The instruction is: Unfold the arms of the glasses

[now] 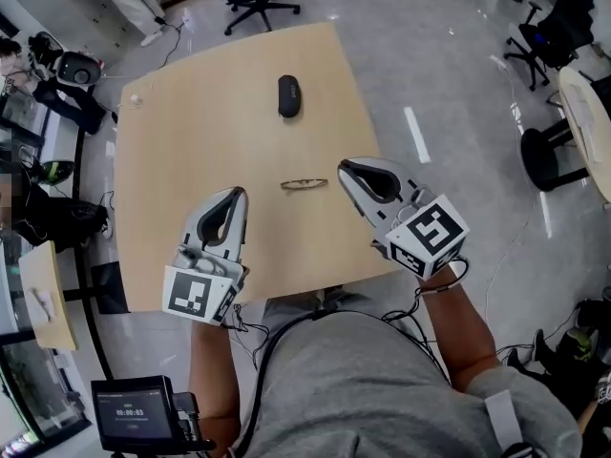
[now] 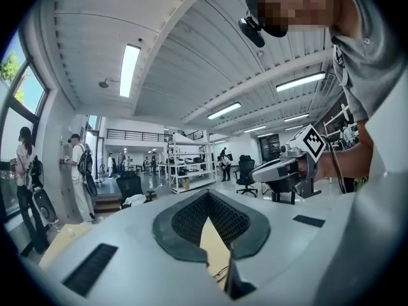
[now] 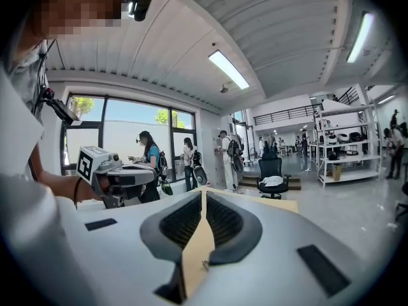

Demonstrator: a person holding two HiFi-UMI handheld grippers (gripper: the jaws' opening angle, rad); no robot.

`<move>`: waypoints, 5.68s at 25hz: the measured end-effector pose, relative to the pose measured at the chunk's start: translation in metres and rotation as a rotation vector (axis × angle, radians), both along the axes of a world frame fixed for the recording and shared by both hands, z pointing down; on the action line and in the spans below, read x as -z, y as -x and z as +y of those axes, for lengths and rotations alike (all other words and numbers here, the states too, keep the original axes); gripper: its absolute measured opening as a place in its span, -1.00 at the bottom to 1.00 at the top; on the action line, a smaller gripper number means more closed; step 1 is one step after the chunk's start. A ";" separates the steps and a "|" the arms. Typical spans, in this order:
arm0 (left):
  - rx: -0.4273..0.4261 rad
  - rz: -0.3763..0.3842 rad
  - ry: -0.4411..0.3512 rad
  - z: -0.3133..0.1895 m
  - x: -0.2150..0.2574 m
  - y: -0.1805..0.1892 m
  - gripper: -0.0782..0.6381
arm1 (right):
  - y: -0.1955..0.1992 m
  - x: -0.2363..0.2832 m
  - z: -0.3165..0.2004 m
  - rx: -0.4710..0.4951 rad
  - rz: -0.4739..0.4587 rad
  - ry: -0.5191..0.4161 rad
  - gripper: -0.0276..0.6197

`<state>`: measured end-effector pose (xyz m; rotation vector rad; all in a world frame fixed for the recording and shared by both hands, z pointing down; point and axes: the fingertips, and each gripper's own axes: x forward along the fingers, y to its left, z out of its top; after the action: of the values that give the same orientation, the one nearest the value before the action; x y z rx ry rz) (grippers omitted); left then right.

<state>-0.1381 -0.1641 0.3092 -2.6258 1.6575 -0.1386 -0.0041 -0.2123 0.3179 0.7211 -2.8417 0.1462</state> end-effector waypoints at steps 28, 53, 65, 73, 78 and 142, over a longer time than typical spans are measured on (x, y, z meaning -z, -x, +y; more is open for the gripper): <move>-0.200 -0.079 0.694 -0.115 -0.355 0.010 -0.76 | 0.026 -0.360 -0.068 0.107 0.622 0.453 -0.60; -0.327 0.035 0.791 -0.095 -0.380 -0.009 -0.76 | 0.042 -0.385 -0.049 0.193 0.732 0.474 -0.59; -0.465 0.050 0.841 -0.056 -0.384 -0.068 -0.76 | 0.066 -0.387 -0.012 0.317 0.741 0.483 -0.59; -0.423 0.141 0.842 -0.052 -0.375 -0.048 -0.76 | 0.037 -0.372 -0.037 0.186 0.684 0.492 -0.59; -0.390 0.159 0.892 -0.058 -0.395 -0.035 -0.76 | 0.027 -0.396 -0.028 0.238 0.741 0.587 -0.58; -0.540 -0.251 1.017 -0.054 -0.408 -0.038 -0.76 | -0.027 -0.400 0.000 0.950 1.207 0.221 -0.27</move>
<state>-0.0999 -0.2179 0.7171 -3.3563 0.8169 -1.5507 0.0228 -0.2127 0.7182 -0.5046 -1.6656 -0.1045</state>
